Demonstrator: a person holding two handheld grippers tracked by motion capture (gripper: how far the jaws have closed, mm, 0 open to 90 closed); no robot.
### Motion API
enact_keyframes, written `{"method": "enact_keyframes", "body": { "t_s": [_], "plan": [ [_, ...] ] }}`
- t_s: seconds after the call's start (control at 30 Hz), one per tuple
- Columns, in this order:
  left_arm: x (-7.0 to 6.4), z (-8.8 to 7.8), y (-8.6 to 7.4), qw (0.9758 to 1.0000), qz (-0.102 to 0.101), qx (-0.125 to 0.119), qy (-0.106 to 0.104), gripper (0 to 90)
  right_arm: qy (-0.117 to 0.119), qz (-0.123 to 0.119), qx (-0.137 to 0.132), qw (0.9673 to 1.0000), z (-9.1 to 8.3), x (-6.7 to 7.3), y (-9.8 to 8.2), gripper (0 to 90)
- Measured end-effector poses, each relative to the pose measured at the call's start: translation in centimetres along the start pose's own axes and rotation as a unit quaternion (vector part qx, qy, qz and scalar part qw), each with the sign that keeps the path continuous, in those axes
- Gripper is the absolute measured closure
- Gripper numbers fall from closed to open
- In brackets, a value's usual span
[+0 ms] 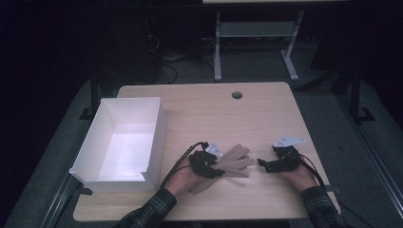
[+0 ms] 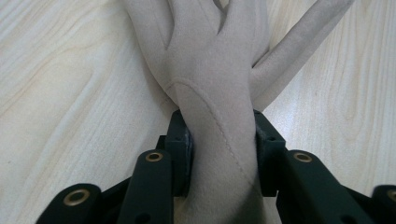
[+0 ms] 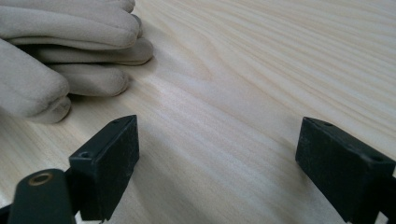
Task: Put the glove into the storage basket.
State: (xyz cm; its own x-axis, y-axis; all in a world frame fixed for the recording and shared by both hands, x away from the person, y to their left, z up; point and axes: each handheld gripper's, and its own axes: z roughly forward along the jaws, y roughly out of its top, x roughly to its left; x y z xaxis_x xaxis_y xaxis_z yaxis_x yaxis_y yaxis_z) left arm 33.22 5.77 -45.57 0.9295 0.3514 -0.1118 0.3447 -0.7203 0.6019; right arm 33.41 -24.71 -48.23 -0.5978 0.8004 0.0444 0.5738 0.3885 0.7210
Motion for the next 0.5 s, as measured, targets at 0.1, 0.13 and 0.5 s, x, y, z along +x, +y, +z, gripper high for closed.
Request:
{"method": "enact_keyframes", "body": {
  "t_s": [0.1,0.13,0.5],
  "plan": [
    [0.1,-0.1,0.1,1.0,-0.007,-0.002,-0.004,67.1,0.0,0.0,0.0,1.0,0.0,0.0,0.0,12.8],
    [0.2,-0.1,0.2,0.9999,-0.01,0.002,-0.006,67.3,0.0,0.0,0.0,1.0,0.0,0.0,0.0,12.8],
    [-0.2,-1.9,1.8,0.9991,-0.039,-0.006,-0.012,67.7,0.0,0.001,-0.002,1.0,0.0,0.0,0.0,12.8]
  ]
}}
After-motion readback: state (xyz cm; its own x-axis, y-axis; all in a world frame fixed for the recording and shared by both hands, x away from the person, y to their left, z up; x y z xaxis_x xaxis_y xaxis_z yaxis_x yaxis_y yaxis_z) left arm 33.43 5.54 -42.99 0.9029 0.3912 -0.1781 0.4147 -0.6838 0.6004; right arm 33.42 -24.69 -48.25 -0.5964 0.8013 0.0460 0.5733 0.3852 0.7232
